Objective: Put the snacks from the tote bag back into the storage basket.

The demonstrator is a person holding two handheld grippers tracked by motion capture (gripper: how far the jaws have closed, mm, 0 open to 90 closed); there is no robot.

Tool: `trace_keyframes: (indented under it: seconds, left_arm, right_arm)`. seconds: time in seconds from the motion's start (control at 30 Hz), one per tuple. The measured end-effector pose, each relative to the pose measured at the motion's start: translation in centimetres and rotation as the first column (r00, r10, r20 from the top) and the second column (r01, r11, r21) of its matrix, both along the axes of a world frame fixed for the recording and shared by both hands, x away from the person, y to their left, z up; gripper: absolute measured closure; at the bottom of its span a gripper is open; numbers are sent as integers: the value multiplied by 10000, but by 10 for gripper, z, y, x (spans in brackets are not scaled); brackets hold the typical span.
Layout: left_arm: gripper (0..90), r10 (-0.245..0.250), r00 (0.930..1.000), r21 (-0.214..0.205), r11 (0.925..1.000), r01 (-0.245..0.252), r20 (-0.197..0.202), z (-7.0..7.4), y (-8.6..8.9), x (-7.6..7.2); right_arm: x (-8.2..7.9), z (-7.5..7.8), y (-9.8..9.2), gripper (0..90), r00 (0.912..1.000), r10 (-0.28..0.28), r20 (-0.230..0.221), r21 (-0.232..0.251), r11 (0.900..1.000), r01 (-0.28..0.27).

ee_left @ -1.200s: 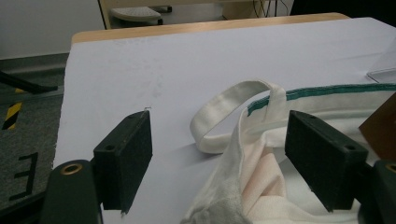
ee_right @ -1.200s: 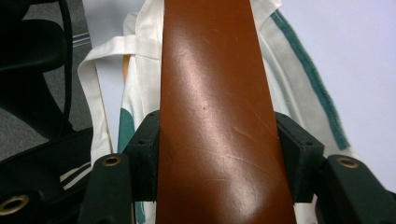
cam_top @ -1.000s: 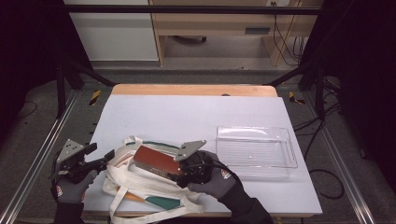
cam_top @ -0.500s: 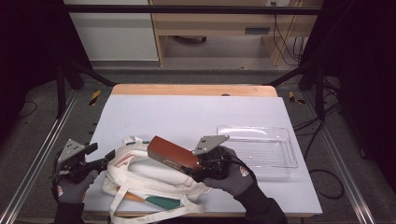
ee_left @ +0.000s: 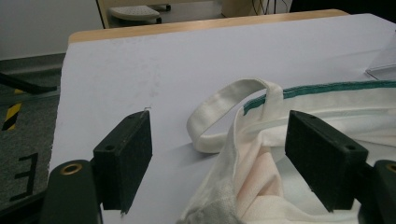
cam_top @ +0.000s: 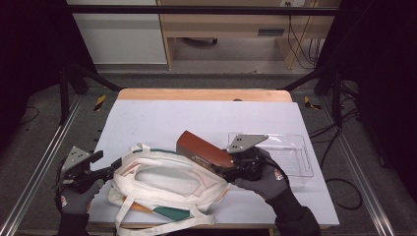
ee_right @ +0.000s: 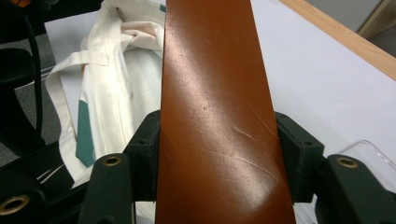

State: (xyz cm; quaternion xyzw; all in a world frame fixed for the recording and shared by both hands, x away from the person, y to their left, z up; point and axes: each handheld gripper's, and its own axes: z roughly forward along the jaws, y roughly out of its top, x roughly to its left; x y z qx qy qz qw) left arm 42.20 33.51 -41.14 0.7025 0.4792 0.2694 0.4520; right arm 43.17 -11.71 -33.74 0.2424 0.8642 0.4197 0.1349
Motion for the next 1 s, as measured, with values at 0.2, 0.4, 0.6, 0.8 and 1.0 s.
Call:
trace_keyframes:
  seconds: [0.2, 0.4, 0.6, 0.8, 1.0]
  left_arm:
    - [227, 5, 10000, 12, 10000, -5, 0, 0, 0, 0]
    - [227, 5, 10000, 25, 10000, -5, -16, 0, 0, 0]
    - [227, 12, 10000, 33, 10000, -12, -14, 0, 0, 0]
    - [227, 14, 10000, 32, 10000, -13, -23, 0, 0, 0]
    - [227, 4, 10000, 60, 10000, -3, -52, -1, -1, 1]
  right_arm:
    - [6, 2, -15, 434, 9996, -262, 47, -20, 9997, 262]
    - [12, 2, -33, 434, 9977, -681, 67, -127, 9976, 682]
    - [16, -1, -50, 434, 9948, -1017, 76, -226, 9945, 1018]
    - [23, -5, -67, 434, 9896, -1439, -43, -256, 9893, 1437]
    - [26, -10, -82, 434, 9863, -1647, -62, -306, 9859, 1644]
